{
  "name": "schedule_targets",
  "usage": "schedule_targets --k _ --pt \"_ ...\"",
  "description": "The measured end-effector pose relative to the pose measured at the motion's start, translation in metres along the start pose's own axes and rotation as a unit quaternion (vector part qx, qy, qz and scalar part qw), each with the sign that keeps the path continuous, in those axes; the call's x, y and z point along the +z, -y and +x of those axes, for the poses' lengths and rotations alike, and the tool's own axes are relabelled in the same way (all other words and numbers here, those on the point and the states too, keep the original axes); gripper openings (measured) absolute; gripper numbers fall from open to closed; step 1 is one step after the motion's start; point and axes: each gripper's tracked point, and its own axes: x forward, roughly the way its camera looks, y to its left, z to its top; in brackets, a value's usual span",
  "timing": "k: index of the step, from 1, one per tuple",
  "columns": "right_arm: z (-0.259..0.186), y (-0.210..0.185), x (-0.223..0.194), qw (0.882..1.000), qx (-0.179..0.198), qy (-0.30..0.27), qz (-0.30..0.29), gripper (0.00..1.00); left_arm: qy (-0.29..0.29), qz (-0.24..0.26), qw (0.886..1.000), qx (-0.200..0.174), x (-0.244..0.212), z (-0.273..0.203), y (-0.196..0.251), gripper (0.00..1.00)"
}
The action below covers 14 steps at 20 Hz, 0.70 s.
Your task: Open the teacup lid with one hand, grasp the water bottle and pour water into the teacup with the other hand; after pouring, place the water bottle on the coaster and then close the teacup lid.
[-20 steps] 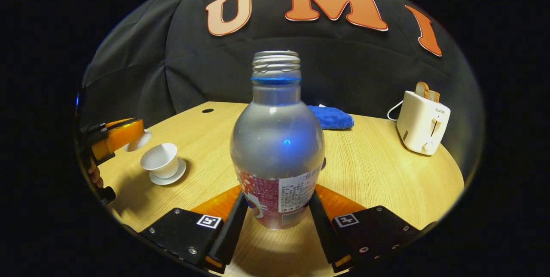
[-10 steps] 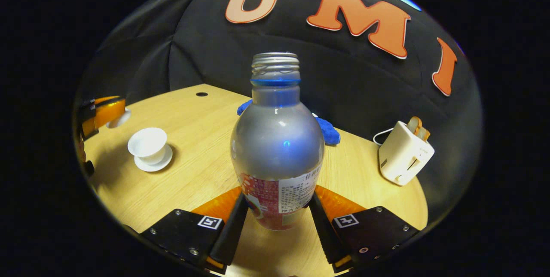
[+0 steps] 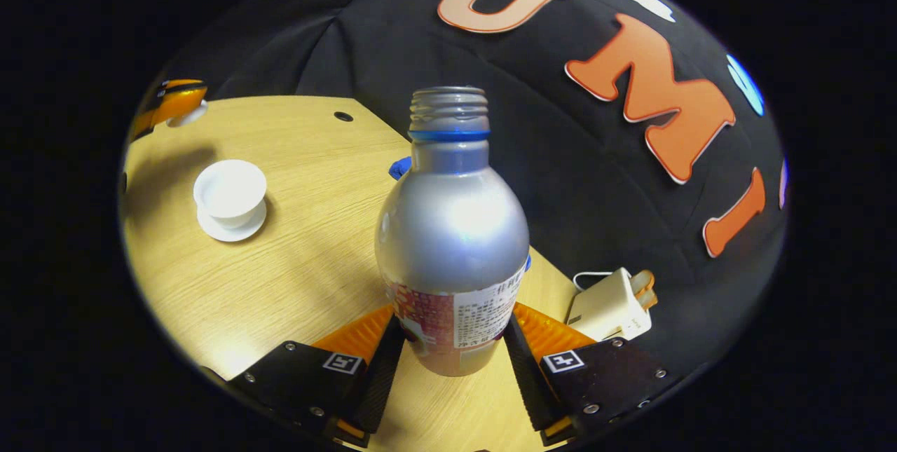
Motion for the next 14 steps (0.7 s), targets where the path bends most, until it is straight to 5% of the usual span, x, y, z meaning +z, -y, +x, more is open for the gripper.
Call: schedule_targets --k 14 --pt "0.014 -0.051 0.025 0.981 -0.028 0.011 -0.191 0.78 -0.013 -0.003 1.0 0.012 -0.017 -0.003 -0.031 0.35"
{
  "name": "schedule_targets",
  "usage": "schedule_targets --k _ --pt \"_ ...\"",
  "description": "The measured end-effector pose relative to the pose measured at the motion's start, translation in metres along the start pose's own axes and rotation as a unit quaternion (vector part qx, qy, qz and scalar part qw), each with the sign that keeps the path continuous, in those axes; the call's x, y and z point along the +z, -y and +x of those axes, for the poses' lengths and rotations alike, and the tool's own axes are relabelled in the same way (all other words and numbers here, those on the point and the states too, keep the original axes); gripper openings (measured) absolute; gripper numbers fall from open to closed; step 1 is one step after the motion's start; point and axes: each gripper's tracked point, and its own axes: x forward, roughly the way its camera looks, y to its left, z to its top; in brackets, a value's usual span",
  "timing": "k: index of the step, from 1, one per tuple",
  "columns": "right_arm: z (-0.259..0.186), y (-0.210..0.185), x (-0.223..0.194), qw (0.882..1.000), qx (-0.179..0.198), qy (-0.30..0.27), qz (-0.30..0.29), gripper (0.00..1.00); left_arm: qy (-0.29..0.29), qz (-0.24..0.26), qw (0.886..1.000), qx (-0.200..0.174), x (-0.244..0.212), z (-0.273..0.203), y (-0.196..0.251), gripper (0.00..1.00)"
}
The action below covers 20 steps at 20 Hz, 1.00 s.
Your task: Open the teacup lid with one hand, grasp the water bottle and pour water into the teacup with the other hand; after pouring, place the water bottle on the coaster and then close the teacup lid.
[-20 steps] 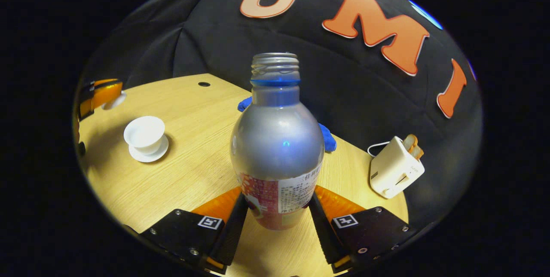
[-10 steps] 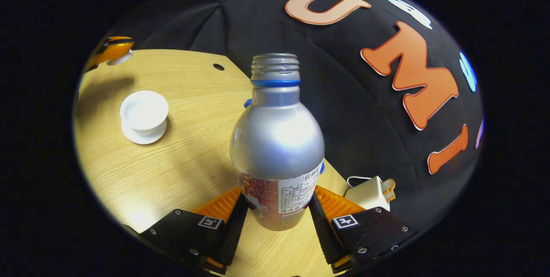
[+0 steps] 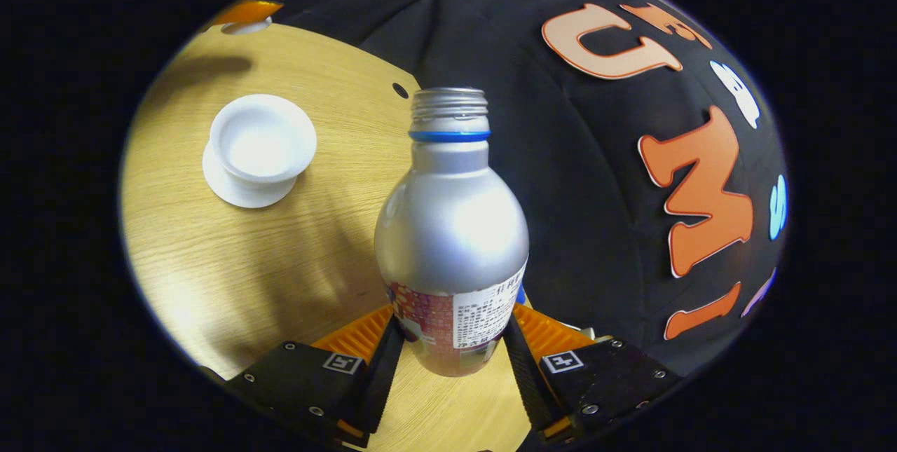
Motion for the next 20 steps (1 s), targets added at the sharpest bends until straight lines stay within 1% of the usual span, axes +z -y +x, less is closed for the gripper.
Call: schedule_targets --k 1,3,5,8,11,15,20 --pt "-0.002 -0.002 0.002 1.0 -0.003 0.001 -0.01 0.78 0.0 -0.001 1.0 0.0 -0.001 0.0 -0.002 0.37" --pt "-0.002 -0.003 0.001 1.0 -0.009 0.001 -0.029 0.78 -0.002 -0.002 1.0 0.001 -0.004 0.001 -0.006 0.38" --pt "-0.004 -0.006 0.003 0.998 -0.018 0.004 -0.052 0.78 -0.004 -0.003 1.0 0.002 -0.006 0.001 -0.01 0.35" --pt "-0.008 -0.012 0.007 0.995 -0.032 0.012 -0.091 0.78 -0.008 -0.006 1.0 0.002 -0.011 0.003 -0.014 0.35" --pt "-0.011 -0.012 0.013 0.99 -0.051 0.018 -0.128 0.78 -0.011 -0.009 1.0 0.002 -0.014 0.004 -0.018 0.35" --pt "-0.012 -0.01 0.018 0.984 -0.075 0.026 -0.16 0.78 -0.013 -0.011 1.0 0.002 -0.016 0.004 -0.025 0.35" --pt "-0.004 0.008 0.027 0.972 -0.113 0.031 -0.203 0.78 -0.014 -0.01 1.0 0.001 -0.018 0.003 -0.028 0.35"
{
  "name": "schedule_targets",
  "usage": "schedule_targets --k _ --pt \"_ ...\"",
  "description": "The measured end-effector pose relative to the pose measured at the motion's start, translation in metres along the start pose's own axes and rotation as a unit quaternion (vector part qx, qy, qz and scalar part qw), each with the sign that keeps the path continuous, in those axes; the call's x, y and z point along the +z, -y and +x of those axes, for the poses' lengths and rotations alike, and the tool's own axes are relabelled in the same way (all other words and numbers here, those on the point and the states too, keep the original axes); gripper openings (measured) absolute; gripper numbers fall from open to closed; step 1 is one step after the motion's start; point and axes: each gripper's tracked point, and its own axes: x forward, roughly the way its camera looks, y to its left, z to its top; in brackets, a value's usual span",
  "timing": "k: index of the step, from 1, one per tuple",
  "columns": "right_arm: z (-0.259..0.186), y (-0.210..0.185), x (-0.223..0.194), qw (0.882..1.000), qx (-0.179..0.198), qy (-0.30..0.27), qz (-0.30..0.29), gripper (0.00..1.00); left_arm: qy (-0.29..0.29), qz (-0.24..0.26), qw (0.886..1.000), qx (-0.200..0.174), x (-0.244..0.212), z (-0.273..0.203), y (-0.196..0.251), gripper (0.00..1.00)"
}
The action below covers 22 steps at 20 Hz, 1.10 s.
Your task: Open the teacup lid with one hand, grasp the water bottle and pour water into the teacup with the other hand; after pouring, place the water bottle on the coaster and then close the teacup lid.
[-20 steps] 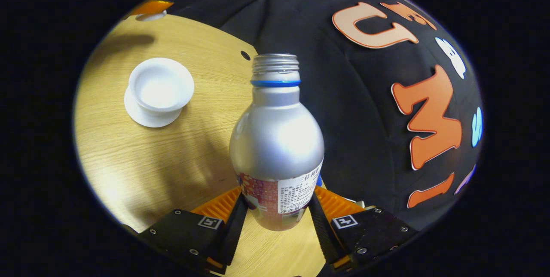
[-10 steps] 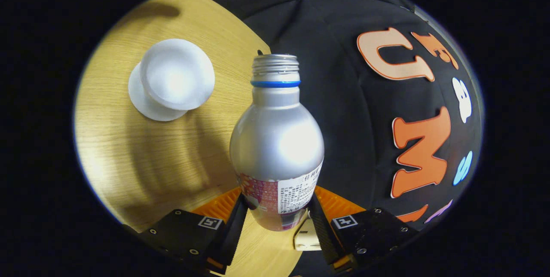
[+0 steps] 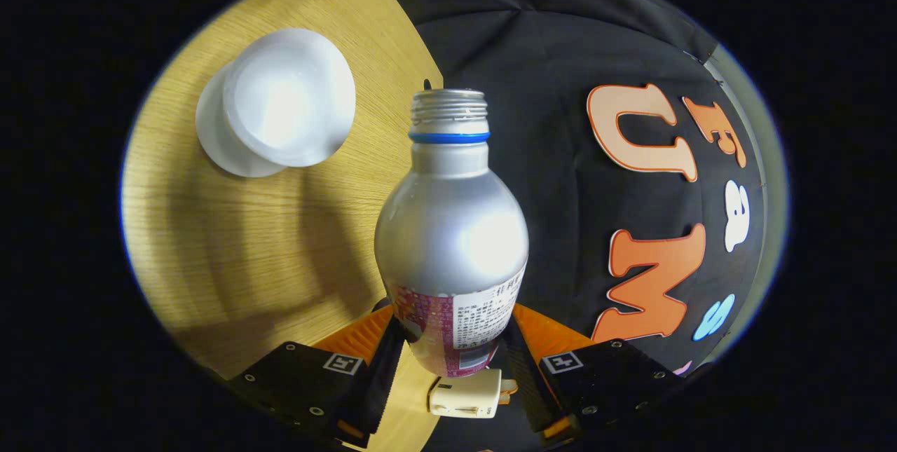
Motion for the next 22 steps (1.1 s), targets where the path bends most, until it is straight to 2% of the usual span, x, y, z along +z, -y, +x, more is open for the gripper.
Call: schedule_targets --k 4,11,13,14,15,16,22 --pt "0.0 0.01 0.003 0.998 -0.041 0.008 -0.044 0.78 0.002 0.004 1.0 -0.001 0.001 0.001 -0.001 0.35" --pt "0.002 0.026 0.002 0.992 -0.082 0.014 -0.092 0.78 -0.002 0.004 1.0 -0.005 0.0 0.004 0.002 0.32" --pt "0.004 0.031 0.005 0.99 -0.095 0.018 -0.105 0.78 -0.001 0.004 1.0 -0.005 0.0 0.002 0.002 0.35" --pt "0.003 0.032 0.006 0.989 -0.099 0.02 -0.113 0.78 -0.001 0.004 1.0 -0.006 0.0 0.003 0.001 0.32" --pt "0.004 0.033 0.007 0.988 -0.101 0.022 -0.117 0.78 0.0 0.004 1.0 -0.004 0.0 0.003 0.0 0.35" --pt "0.004 0.033 0.007 0.987 -0.102 0.024 -0.12 0.78 0.0 0.005 1.0 -0.005 0.0 0.003 -0.001 0.32" --pt "0.005 0.039 0.01 0.983 -0.114 0.029 -0.139 0.78 0.001 0.007 1.0 -0.004 0.0 0.004 -0.002 0.35"
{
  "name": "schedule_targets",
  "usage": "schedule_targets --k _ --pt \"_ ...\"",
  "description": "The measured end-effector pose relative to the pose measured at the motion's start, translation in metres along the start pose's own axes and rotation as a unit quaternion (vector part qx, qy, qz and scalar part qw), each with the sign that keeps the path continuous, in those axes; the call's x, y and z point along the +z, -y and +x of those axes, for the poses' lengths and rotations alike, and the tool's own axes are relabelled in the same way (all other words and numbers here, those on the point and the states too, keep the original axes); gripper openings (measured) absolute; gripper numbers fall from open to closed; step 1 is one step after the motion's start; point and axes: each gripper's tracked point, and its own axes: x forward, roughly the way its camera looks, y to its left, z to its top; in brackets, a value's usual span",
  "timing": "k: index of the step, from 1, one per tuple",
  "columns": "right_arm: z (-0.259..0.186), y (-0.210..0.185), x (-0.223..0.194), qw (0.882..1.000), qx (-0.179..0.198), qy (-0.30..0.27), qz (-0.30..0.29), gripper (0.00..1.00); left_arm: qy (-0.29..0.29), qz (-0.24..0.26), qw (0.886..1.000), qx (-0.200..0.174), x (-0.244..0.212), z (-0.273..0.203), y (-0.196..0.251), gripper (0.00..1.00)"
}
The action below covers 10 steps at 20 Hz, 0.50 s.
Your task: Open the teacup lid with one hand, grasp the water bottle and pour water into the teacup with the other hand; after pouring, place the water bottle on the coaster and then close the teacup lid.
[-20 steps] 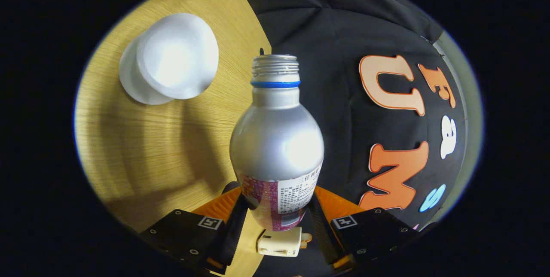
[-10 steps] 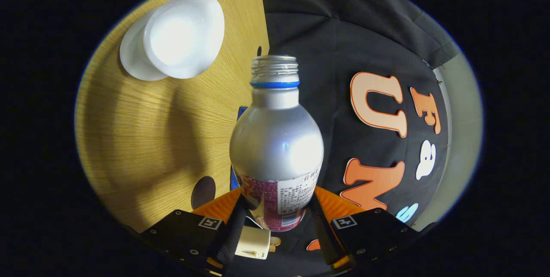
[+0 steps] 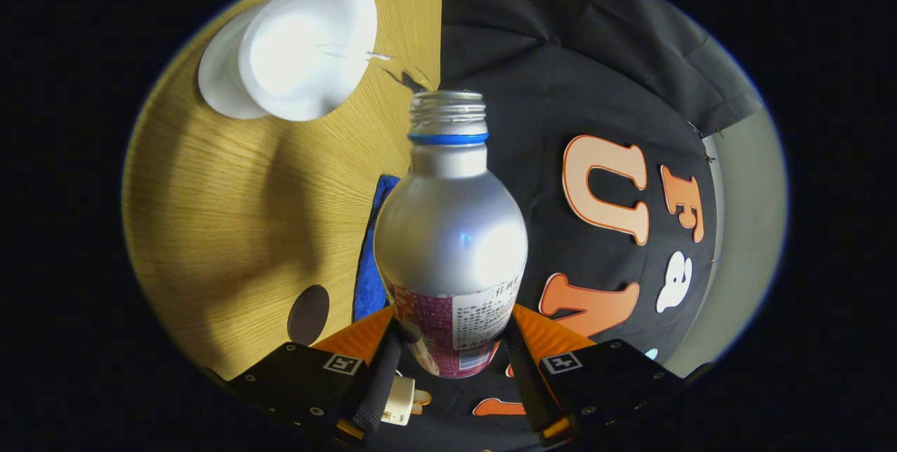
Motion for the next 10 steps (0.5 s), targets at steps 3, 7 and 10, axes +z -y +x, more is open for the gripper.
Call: schedule_targets --k 3,7,10 --pt "0.001 0.007 0.0 1.0 -0.011 0.002 -0.008 0.78 0.001 -0.001 1.0 0.0 0.001 0.001 -0.001 0.32" --pt "0.003 0.018 0.0 0.999 -0.028 0.005 -0.026 0.78 0.002 -0.001 1.0 0.001 0.002 0.001 -0.002 0.35" --pt "0.005 0.024 0.001 0.998 -0.045 0.005 -0.04 0.78 0.001 -0.003 1.0 0.003 -0.001 0.004 -0.004 0.35"
